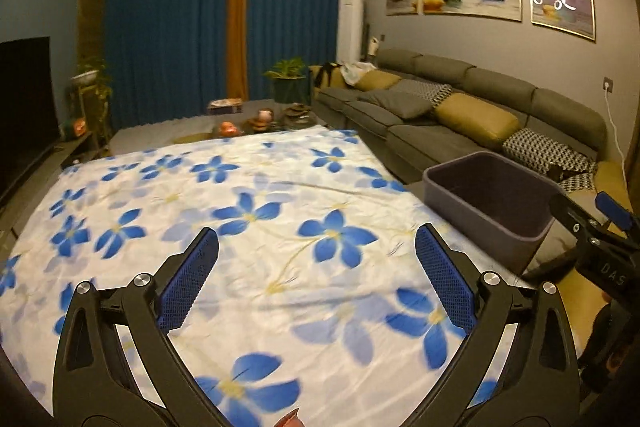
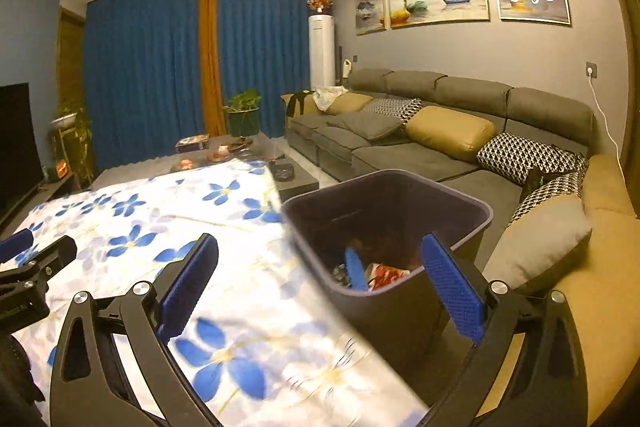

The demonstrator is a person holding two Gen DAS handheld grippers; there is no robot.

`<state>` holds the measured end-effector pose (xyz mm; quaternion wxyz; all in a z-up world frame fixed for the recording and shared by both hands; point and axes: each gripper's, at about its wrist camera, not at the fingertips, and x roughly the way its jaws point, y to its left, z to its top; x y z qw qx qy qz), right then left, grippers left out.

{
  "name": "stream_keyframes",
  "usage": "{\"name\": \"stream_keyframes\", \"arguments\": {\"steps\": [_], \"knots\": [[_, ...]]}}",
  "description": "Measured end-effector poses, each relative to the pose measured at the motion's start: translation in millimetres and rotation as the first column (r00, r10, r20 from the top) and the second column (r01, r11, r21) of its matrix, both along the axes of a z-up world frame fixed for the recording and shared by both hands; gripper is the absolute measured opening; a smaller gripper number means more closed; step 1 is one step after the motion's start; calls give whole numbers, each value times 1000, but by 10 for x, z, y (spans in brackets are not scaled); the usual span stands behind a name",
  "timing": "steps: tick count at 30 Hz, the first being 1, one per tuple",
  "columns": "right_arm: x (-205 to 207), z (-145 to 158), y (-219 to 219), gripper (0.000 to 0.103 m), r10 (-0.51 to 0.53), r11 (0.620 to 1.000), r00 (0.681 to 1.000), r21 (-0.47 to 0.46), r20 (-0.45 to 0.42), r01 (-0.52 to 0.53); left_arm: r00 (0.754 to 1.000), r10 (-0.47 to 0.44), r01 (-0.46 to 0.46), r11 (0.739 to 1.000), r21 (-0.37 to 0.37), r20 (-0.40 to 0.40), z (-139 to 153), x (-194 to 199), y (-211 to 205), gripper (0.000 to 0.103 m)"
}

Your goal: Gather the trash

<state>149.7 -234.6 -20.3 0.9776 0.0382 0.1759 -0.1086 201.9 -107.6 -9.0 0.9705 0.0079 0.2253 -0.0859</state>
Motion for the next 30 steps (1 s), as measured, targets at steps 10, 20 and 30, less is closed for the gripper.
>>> {"name": "stream_keyframes", "arguments": {"steps": [10,20,30], "knots": [[-376,89,504,97,40,999,999,-12,10,-40,998,53,-53,999,-11,16,22,-443,412,97],[-569,141,805,97,70,997,997,-46,19,-69,997,67,-66,997,-38,45,91,-713,658,97],[-693,189,900,97,73,996,997,-55,38,-71,996,58,-54,996,-64,66,157,-856,742,97]]}}
